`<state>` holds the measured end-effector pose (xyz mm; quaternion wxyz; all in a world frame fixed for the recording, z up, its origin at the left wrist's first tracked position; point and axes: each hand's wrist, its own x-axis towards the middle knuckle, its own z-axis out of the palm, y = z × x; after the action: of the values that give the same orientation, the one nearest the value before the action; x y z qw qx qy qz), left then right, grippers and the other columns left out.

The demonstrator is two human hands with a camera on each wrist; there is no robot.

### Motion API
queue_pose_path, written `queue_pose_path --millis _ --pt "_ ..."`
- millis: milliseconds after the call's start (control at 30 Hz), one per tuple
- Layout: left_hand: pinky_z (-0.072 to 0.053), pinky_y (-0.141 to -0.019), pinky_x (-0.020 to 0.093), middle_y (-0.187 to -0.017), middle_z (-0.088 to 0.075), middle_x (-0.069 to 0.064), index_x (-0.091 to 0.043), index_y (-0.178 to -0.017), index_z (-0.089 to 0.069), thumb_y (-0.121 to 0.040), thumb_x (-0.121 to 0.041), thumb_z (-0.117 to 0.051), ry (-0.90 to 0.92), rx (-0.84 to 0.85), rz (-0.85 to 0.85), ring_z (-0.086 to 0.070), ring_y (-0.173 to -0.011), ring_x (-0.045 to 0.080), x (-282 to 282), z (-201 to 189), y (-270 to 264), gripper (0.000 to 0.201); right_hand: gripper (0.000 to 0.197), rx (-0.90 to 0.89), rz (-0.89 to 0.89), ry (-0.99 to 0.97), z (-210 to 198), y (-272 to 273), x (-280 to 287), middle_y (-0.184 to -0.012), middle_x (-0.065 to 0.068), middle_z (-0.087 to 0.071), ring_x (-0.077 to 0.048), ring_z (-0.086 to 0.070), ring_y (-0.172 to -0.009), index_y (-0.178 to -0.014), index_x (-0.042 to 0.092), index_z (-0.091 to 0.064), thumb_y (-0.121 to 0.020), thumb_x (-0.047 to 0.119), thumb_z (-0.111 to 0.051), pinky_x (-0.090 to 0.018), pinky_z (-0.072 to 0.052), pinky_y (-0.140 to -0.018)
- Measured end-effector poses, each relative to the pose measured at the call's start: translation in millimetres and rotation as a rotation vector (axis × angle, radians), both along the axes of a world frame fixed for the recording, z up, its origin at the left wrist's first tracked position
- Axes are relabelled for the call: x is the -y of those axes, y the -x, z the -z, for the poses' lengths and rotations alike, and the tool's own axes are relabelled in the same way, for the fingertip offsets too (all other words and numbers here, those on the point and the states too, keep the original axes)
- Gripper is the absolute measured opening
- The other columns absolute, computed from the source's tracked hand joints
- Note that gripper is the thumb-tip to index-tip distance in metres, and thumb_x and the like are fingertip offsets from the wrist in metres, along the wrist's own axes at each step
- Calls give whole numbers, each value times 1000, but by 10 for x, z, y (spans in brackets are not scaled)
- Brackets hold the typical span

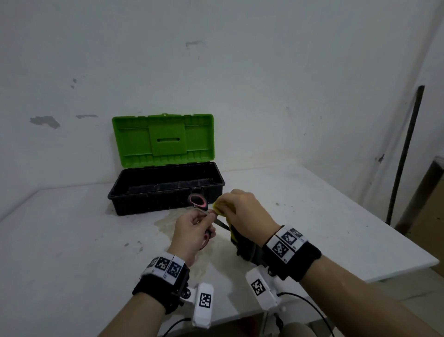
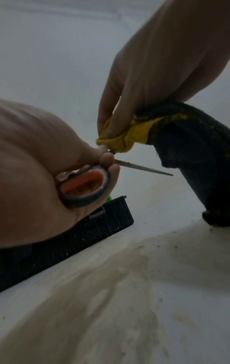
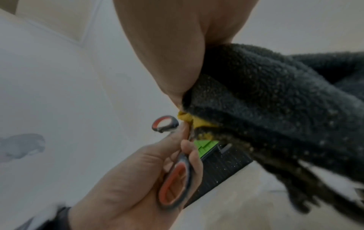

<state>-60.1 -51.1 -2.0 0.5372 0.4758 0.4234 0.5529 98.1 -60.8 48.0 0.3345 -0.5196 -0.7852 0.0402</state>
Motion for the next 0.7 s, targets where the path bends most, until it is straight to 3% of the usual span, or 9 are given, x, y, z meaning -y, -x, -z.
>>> queue_pose_path --millis 167,300,400,500,633,700 --pt "-53 -57 26 -61 -58 11 1 -93 -70 -95 -7 -66 -12 -22 -8 -54 -56 18 32 9 -3 9 17 -9 118 39 32 -61 -80 -90 -4 -61 -24 -57 -84 -95 21 -70 -96 25 -53 -39 -50 -75" --pt "-55 -58 27 -67 -62 9 2 -97 -68 -95 -10 -67 109 42 -4 -59 -61 17 38 94 35 13 17 -32 247 50 -43 -208 -134 -90 -4 -62 -25 -59 -86 -98 20 -70 -96 25 -54 -34 -48 -73" --pt "-58 -64 28 -81 -70 7 -3 -100 -68 -95 -20 -68 194 135 0 -70 -74 16 29 73 36 18 15 -46 168 -1 -143 -97 15 -90 -2 -65 -19 -58 -84 -100 23 -70 -95 27 -57 -33 -48 -74" --pt "-58 -65 32 -96 -73 8 -11 -104 -69 -100 -32 -59 247 211 52 -70 -84 20 47 -22 -17 24 15 12 62 32 -121 130 171 -91 -4 -67 -20 -59 -85 -99 21 -71 -93 27 -58 -36 -51 -74" --pt "-55 -59 35 -85 -70 8 -10 -97 -68 -101 -48 -49 332 325 42 -62 -71 23 109 -140 -58 42 17 41 91 87 1 166 160 -92 -7 -62 -25 -57 -89 -101 20 -70 -95 28 -56 -38 -50 -73" --pt "-53 -57 34 -71 -65 7 -8 -85 -65 -100 -42 -52 343 352 14 -56 -62 23 110 -135 -40 39 18 44 101 96 33 154 148 -93 -6 -61 -26 -58 -88 -101 20 -69 -95 28 -55 -40 -51 -75"
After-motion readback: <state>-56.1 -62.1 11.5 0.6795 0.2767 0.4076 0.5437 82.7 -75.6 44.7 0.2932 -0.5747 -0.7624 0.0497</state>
